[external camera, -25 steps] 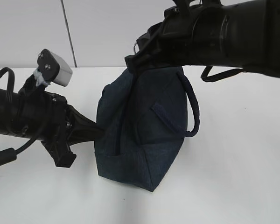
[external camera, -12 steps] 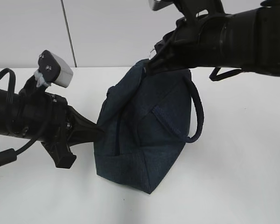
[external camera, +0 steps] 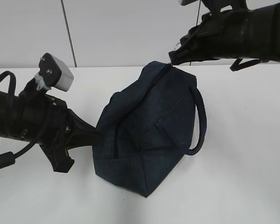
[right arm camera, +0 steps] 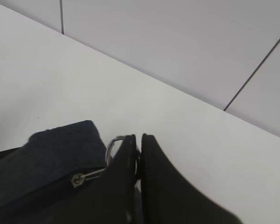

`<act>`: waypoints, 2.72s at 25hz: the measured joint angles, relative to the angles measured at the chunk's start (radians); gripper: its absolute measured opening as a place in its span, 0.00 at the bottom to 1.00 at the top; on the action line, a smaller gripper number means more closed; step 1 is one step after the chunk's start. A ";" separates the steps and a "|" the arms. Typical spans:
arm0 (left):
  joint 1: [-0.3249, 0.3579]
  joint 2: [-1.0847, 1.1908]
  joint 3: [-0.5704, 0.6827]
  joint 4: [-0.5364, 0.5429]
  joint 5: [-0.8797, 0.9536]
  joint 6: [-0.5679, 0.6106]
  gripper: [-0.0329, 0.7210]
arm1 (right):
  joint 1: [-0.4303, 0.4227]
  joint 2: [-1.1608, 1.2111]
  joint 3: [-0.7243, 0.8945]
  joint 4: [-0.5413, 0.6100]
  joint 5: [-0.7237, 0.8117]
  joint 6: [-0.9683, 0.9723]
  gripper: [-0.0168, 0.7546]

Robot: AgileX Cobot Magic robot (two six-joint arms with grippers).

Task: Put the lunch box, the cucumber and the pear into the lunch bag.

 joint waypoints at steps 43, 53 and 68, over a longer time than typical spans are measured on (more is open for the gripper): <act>0.000 -0.246 0.011 0.417 -0.067 -0.592 0.52 | -0.322 -0.163 0.217 -0.059 0.316 0.203 0.73; 0.000 -0.577 0.011 0.911 -0.016 -1.165 0.52 | -0.322 -0.589 0.522 -0.681 0.651 0.839 0.71; 0.000 -1.091 0.013 1.254 0.453 -1.619 0.47 | -0.322 -1.201 0.535 -1.818 1.261 1.937 0.62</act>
